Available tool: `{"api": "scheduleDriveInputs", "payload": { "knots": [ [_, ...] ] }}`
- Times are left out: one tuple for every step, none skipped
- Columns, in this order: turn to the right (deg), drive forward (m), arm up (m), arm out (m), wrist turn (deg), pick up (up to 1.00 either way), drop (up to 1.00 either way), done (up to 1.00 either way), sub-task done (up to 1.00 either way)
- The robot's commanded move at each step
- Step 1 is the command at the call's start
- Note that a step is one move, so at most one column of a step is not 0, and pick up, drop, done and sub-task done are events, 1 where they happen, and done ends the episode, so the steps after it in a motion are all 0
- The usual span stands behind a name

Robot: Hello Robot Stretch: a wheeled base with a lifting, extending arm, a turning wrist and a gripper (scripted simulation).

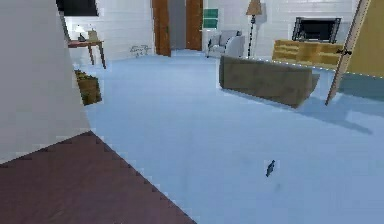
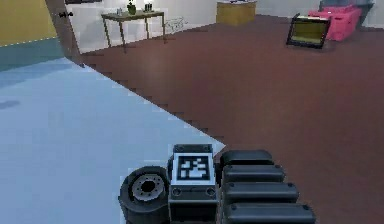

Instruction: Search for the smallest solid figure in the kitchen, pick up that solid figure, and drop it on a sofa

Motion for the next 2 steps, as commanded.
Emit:
{"api": "scheduleDriveInputs", "payload": {
  "knots": [
    [0.0,1.00,0.00,0.00,0.0,0.00,0.00,0.00,0.00],
    [0.0,1.00,0.00,0.00,0.0,0.00,0.00,0.00,0.00]
  ]
}}
